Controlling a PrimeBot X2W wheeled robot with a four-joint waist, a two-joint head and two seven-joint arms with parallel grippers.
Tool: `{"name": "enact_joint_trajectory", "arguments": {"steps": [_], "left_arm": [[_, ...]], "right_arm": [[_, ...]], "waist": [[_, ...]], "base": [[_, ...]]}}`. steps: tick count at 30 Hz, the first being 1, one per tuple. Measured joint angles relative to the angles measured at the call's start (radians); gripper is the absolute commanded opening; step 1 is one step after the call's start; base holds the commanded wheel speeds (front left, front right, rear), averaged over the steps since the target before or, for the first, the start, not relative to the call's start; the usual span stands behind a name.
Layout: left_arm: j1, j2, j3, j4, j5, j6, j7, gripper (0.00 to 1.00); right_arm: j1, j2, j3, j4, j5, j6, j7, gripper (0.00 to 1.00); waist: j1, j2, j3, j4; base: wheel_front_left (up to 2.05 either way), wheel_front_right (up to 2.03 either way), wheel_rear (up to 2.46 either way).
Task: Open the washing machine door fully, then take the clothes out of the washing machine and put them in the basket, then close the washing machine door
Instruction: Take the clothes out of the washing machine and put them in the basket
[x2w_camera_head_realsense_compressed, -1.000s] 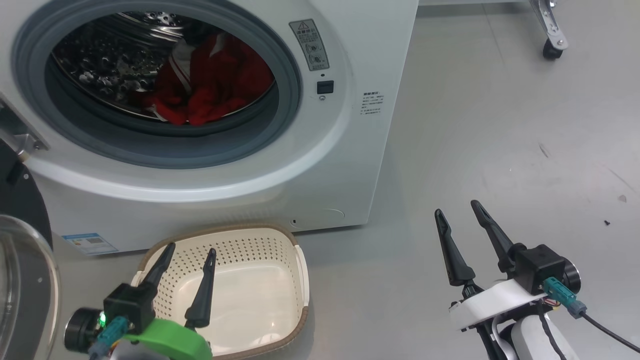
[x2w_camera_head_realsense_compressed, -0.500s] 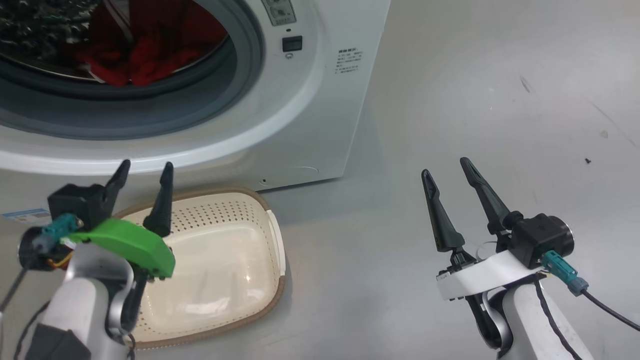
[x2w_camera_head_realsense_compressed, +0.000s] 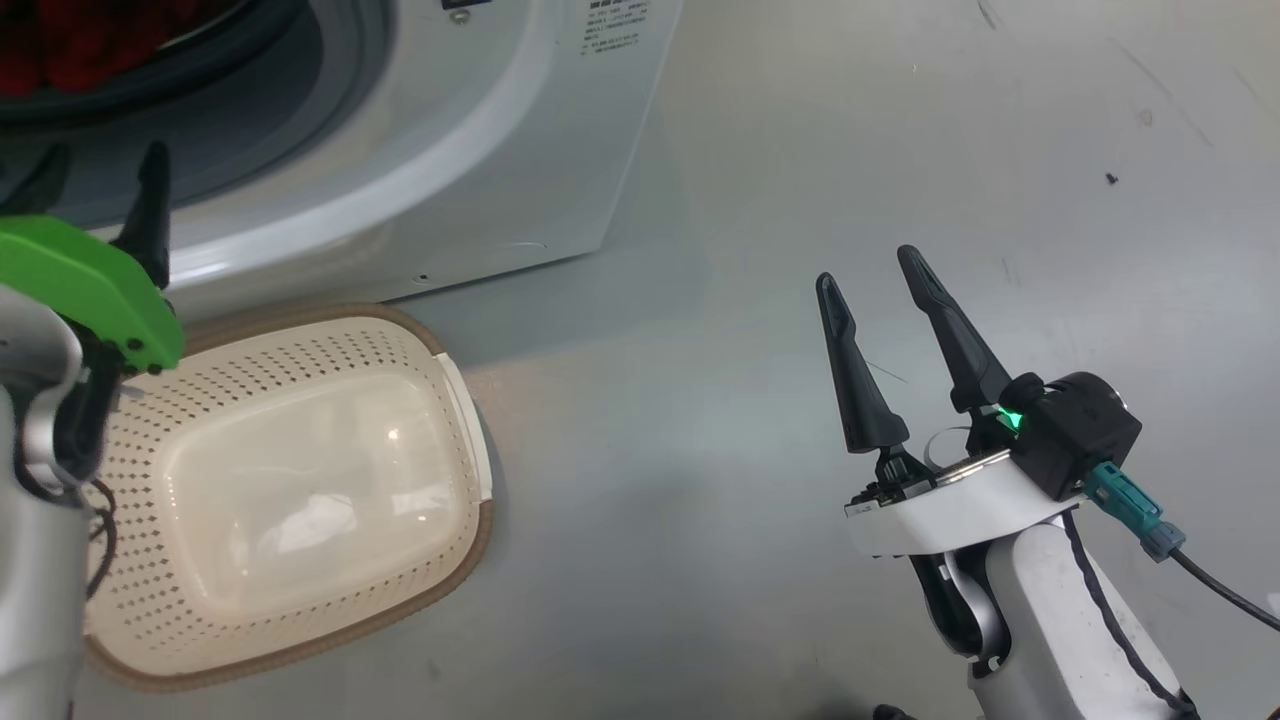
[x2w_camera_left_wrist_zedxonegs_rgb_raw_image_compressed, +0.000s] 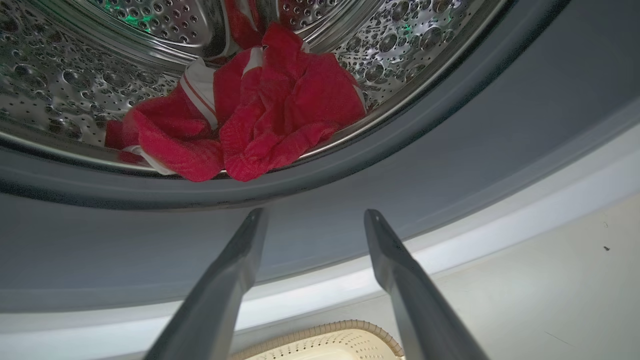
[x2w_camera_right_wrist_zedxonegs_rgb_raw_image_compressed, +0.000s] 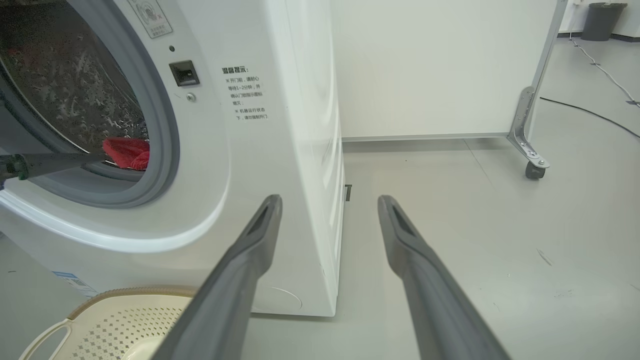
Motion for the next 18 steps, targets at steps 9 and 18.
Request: {"name": "enact_joint_trajectory", "arguments": {"steps": [9,18], "left_arm": [[-0.172,0.079,0.022,0.037,-0.025,-0.009,0.117,1.0],[-0.318,0.147,0.068,0.071,-0.016,-0.009,0.142,1.0]], "right_arm": [[-0.047,0.0,0.049,-0.013,0.035,-0.016,0.0,1.0],[-0.069,0.0,0.079,-0.019,0.065,-0.034,0.0,1.0]], "waist": [[0.0,0.0,0.099,-0.067],[0.0,0.0,0.151,-0.131]], "base": [[0.0,0.0,0.0],[0.0,0.0,0.0]]}}
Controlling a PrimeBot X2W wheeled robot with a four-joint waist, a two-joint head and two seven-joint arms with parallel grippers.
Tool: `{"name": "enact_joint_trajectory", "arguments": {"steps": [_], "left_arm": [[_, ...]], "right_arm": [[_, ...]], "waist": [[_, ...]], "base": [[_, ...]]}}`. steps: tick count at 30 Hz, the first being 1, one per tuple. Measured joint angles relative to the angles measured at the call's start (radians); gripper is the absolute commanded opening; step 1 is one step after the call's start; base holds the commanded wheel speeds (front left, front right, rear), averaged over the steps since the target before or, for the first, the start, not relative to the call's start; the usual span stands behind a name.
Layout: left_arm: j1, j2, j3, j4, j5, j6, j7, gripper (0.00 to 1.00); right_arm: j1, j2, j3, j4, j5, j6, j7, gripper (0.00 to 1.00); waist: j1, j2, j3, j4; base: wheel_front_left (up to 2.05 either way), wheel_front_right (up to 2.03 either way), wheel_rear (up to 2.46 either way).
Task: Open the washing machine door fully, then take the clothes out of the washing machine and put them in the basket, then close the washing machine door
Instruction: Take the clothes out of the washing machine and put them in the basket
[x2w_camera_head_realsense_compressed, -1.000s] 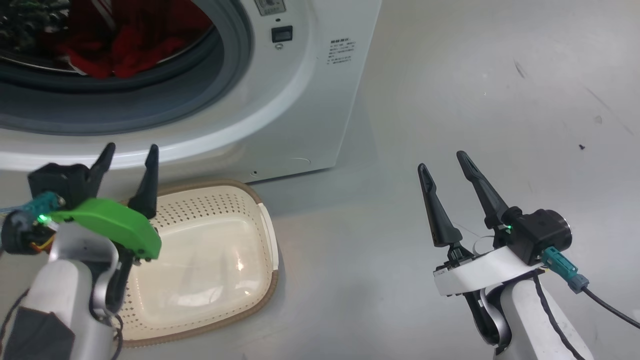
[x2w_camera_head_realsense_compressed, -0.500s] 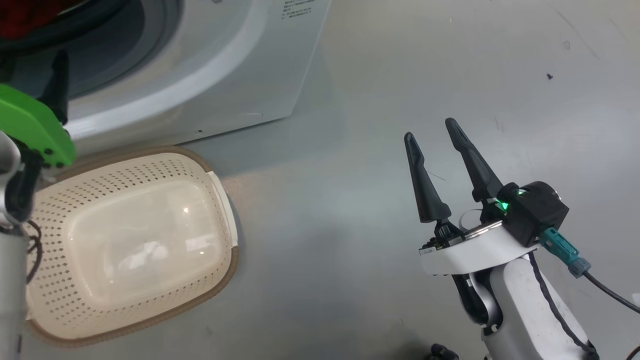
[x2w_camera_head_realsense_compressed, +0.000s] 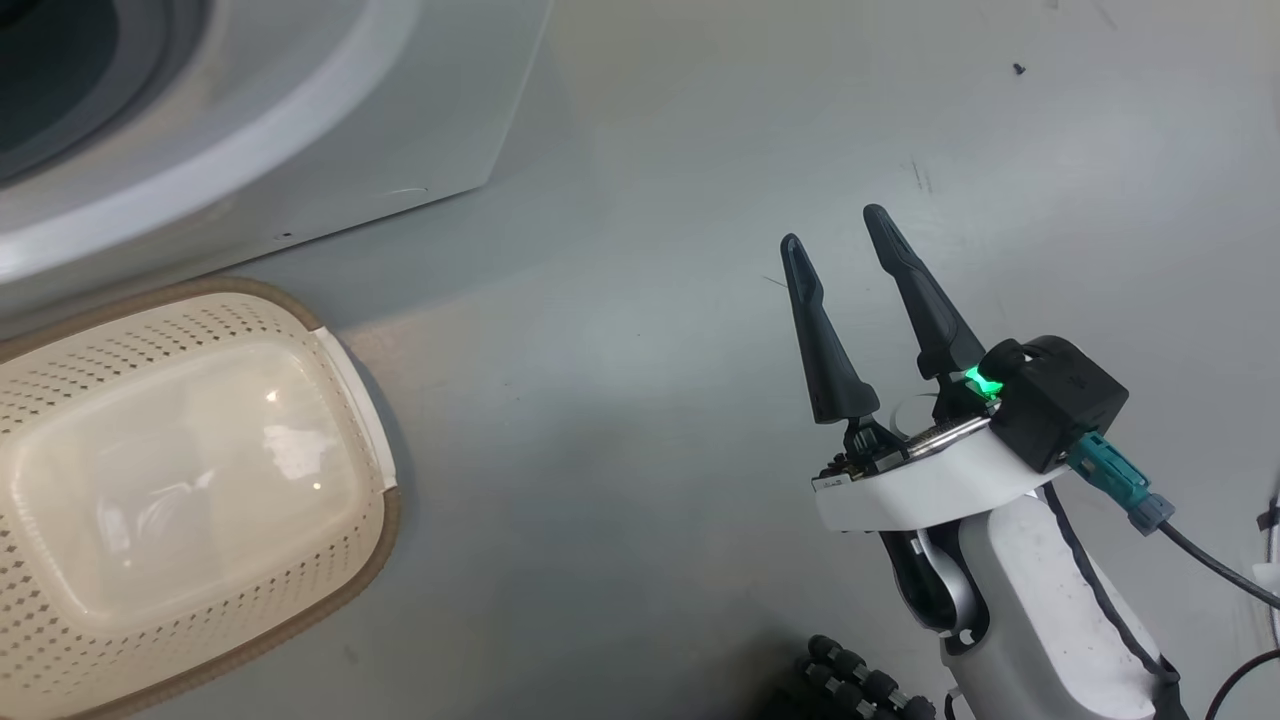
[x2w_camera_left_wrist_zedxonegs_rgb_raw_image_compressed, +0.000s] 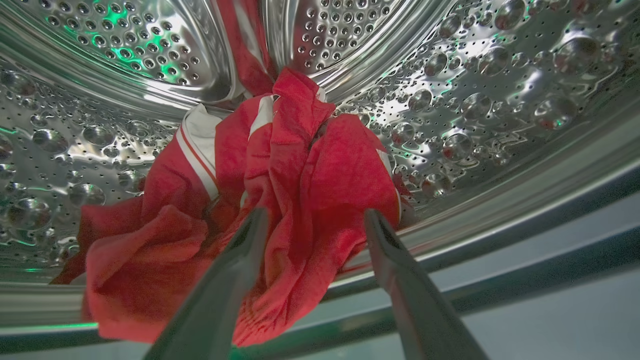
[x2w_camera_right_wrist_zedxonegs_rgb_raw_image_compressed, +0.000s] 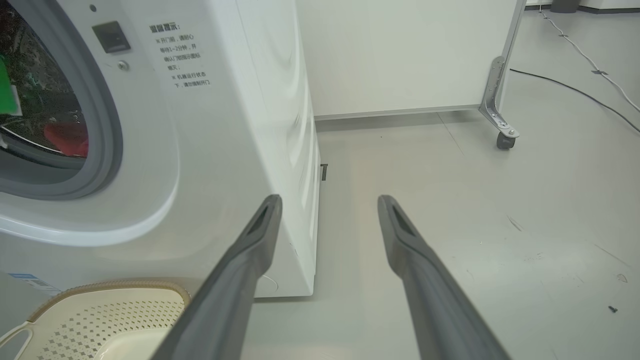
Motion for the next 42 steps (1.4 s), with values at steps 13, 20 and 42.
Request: {"name": "enact_joint_trajectory", "arguments": {"steps": [13,20,42], "left_arm": [[-0.108,0.044,0.04,0.089,-0.002,0.0,0.015,1.0],[-0.12,0.049,0.034,0.166,-0.01,0.0,0.084,1.0],[-0.169,0.063,0.028,0.242,-0.025,0.021,0.178,0.0]], "right_arm": [[-0.022,0.001,0.024,-0.017,0.032,-0.019,0.0,1.0],[-0.029,0.001,0.026,-0.019,0.033,-0.035,0.0,1.0],[-0.059,0.001,0.031,-0.025,0.041,-0.044,0.0,1.0]], "waist": [[0.0001,0.0,0.054,-0.058],[0.0001,0.0,0.065,-0.068],[0.0,0.0,0.069,-0.07]], "base": [[0.0,0.0,0.0],[0.0,0.0,0.0],[0.0,0.0,0.0]]}}
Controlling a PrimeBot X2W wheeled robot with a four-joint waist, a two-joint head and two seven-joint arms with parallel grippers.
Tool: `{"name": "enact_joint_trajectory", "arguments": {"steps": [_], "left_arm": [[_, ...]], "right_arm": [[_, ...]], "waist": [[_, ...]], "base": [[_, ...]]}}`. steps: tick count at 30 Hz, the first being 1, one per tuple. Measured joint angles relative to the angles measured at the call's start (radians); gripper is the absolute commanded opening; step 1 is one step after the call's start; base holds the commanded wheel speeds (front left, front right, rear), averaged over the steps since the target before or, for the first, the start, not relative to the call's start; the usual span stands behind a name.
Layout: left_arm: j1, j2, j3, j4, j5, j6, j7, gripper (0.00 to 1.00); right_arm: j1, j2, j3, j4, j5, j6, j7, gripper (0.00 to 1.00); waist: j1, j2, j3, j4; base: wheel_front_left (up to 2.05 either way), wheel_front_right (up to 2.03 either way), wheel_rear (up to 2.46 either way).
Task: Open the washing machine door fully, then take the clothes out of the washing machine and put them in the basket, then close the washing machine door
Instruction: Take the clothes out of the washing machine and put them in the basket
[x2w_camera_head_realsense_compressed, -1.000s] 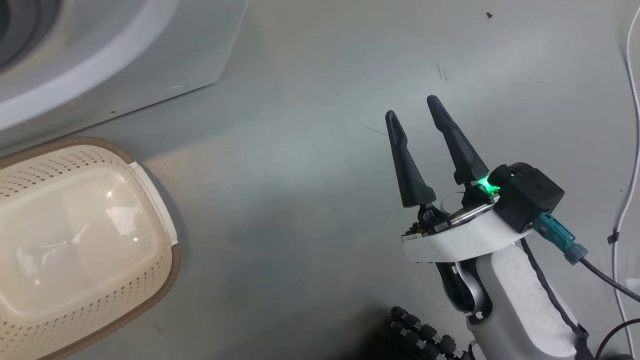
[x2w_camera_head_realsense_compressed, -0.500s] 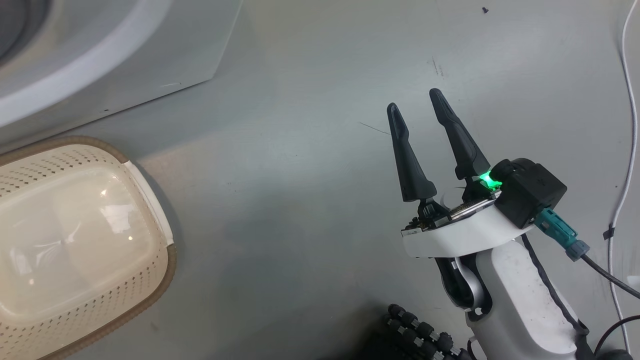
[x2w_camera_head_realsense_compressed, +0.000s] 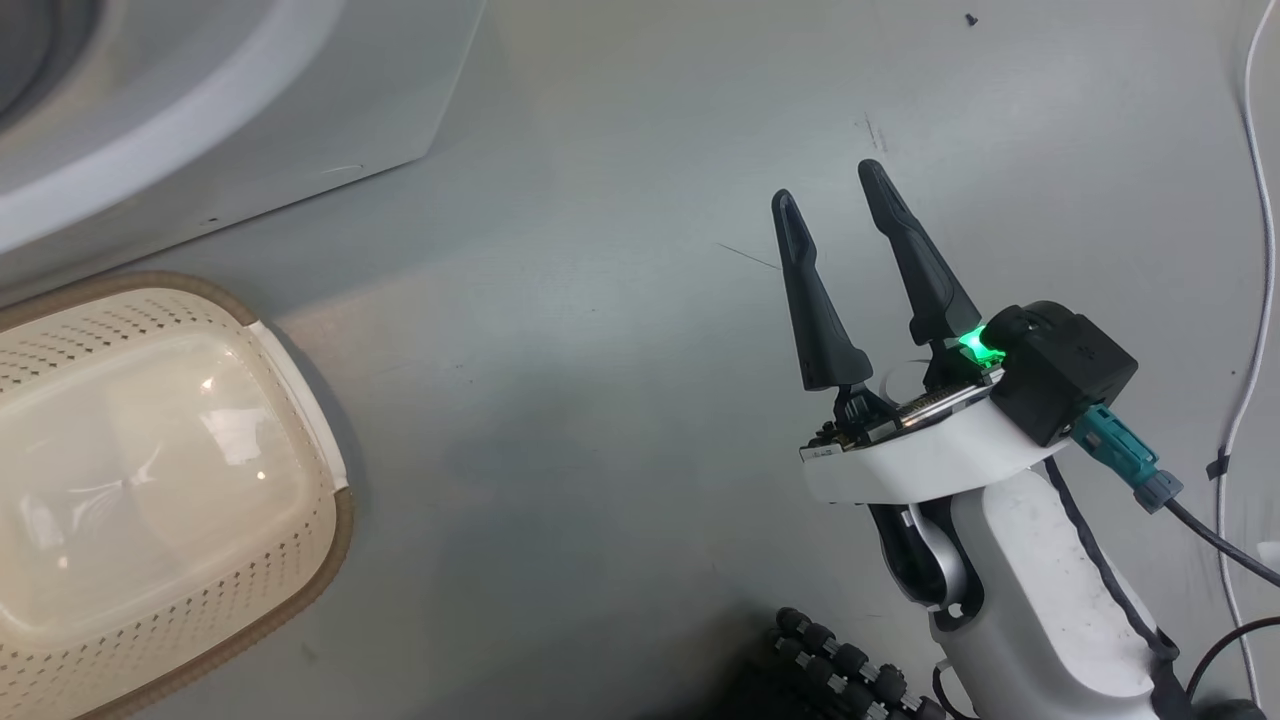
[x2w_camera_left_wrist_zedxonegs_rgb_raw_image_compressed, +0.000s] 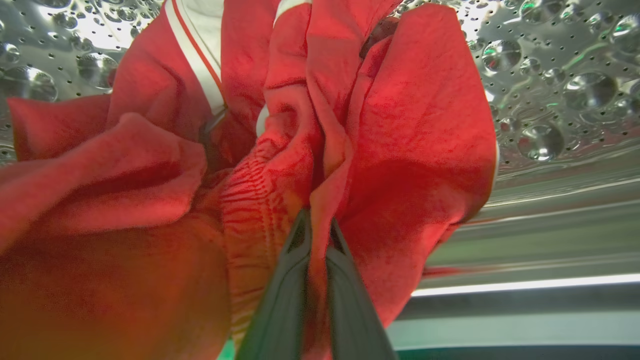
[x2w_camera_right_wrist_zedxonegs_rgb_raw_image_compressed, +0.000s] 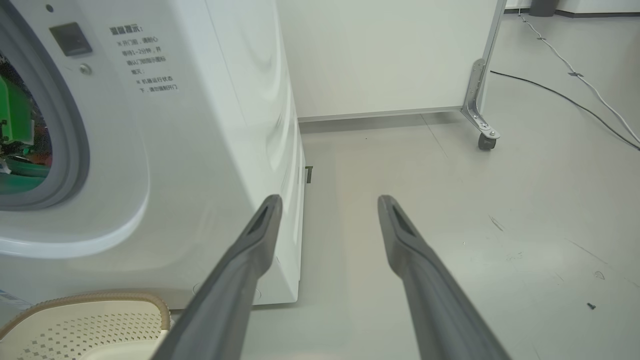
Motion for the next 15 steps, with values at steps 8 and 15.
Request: {"name": "enact_joint_trajectory", "arguments": {"steps": [8,15], "left_arm": [[0.003,-0.019,-0.01,-0.009,0.016,-0.002,-0.108,0.0],[0.041,-0.05,-0.012,-0.028,0.033,-0.002,-0.223,0.0]], "right_arm": [[-0.009,0.0,-0.006,0.002,-0.002,-0.001,0.0,1.0],[-0.009,0.0,-0.017,0.009,-0.018,-0.001,0.0,1.0]], "waist": [[0.0,0.0,-0.011,0.011],[0.0,0.0,-0.029,0.027]], "base": [[0.0,0.0,0.0],[0.0,0.0,0.0]]}}
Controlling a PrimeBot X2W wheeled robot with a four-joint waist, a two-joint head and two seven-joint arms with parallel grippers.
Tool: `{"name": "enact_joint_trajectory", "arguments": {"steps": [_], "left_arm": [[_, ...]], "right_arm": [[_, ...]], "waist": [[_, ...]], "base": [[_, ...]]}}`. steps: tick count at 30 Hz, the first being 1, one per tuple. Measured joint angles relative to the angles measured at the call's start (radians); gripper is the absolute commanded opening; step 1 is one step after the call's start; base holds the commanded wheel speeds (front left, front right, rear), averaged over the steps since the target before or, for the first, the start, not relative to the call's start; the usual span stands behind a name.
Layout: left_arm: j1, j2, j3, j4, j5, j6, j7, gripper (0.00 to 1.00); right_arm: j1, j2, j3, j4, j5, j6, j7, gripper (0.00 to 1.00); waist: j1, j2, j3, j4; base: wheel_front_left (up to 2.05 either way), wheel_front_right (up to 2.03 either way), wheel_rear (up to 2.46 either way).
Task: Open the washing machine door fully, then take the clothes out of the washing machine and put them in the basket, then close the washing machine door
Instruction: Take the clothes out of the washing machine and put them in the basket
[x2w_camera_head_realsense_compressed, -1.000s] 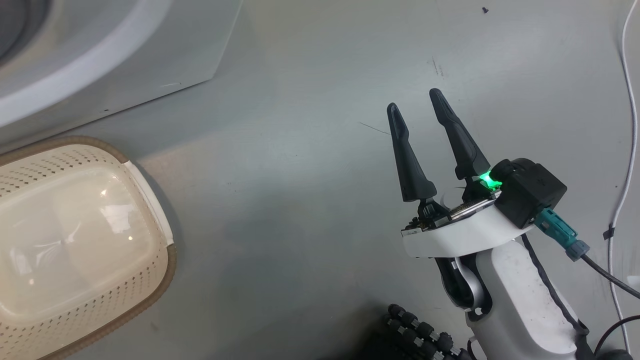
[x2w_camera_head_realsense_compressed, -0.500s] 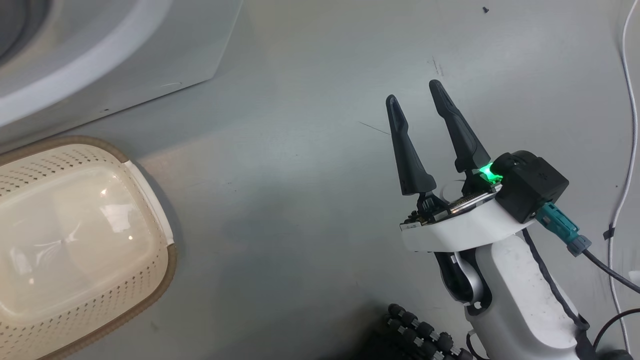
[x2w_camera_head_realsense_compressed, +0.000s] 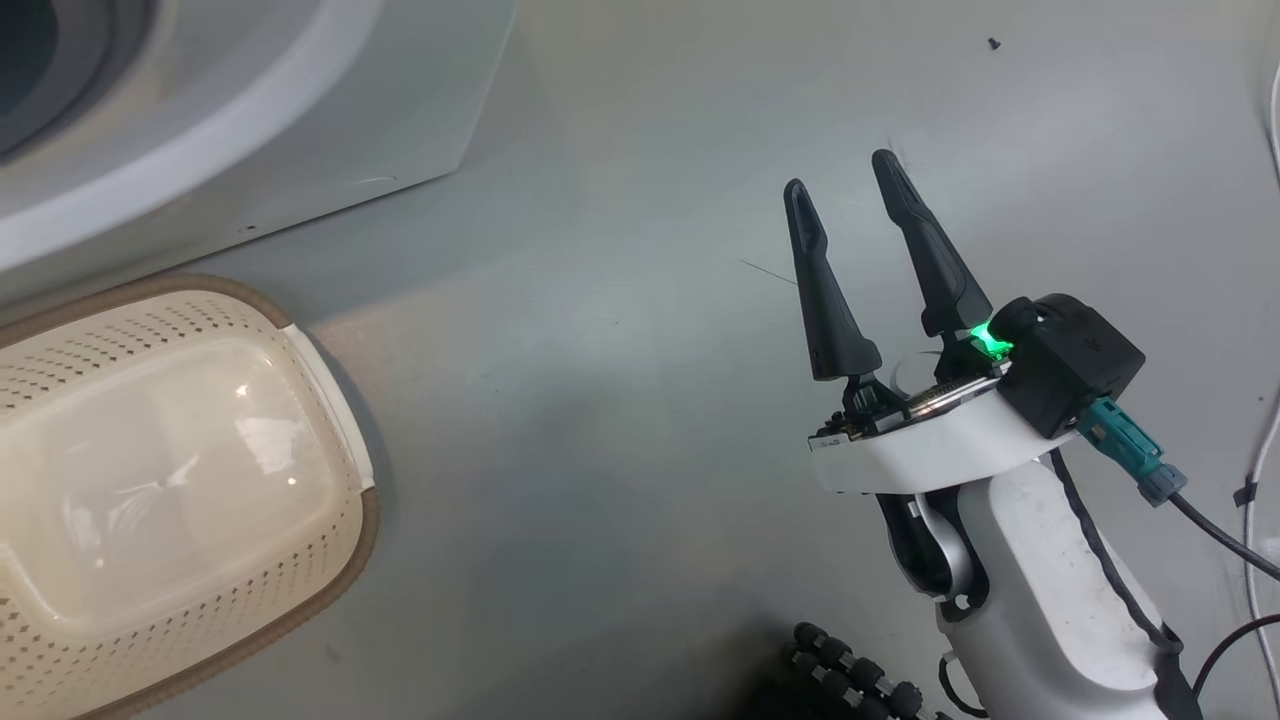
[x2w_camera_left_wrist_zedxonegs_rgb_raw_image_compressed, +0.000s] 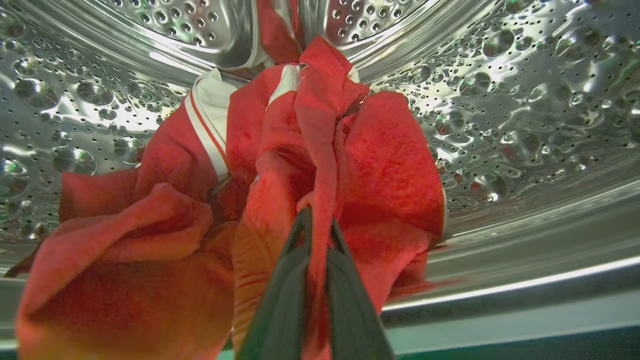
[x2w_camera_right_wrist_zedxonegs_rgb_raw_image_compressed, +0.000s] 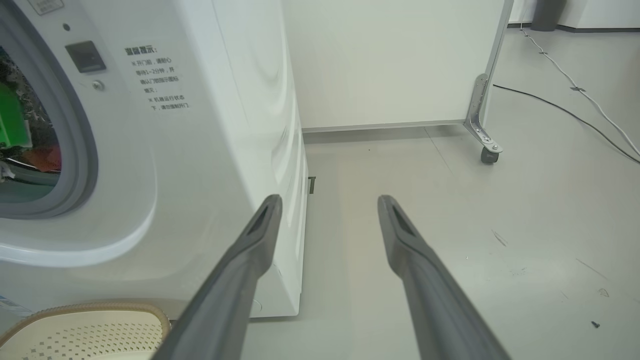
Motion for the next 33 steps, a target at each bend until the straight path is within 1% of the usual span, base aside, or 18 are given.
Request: {"name": "enact_joint_trajectory", "arguments": {"steps": [12,15,22,27,29,33], "left_arm": [[0.122,-0.082,-0.005,-0.043,0.034,0.002,-0.224,0.0],[0.153,-0.1,-0.01,-0.062,0.046,0.002,-0.28,0.0],[0.234,-0.138,-0.008,-0.109,0.054,0.021,-0.402,0.0],[0.299,-0.16,-0.01,-0.144,0.059,0.028,-0.471,0.0],[0.327,-0.171,-0.013,-0.158,0.068,0.028,-0.499,0.0],[0.376,-0.183,-0.023,-0.19,0.093,0.036,-0.551,0.0]], "right_arm": [[0.002,0.0,-0.02,0.026,-0.047,0.002,0.0,1.0],[0.005,-0.001,-0.023,0.037,-0.057,0.007,0.0,1.0],[0.027,-0.001,-0.039,0.062,-0.085,0.016,0.0,1.0],[0.043,-0.001,-0.059,0.068,-0.096,0.021,0.0,1.0],[0.049,-0.001,-0.065,0.069,-0.103,0.028,0.0,1.0],[0.07,-0.002,-0.077,0.079,-0.111,0.03,0.0,1.0]], "waist": [[0.0,0.0,-0.052,0.046],[0.0,0.0,-0.068,0.06],[0.0,0.0,-0.114,0.093],[0.0,0.0,-0.153,0.117],[0.0,0.0,-0.17,0.126],[-0.0001,0.0,-0.207,0.145]], "base": [[0.0,0.0,0.0],[0.0,0.0,0.0],[0.0,0.0,0.0],[0.0,0.0,0.0],[0.0,0.0,0.0],[0.0,0.0,0.0]]}}
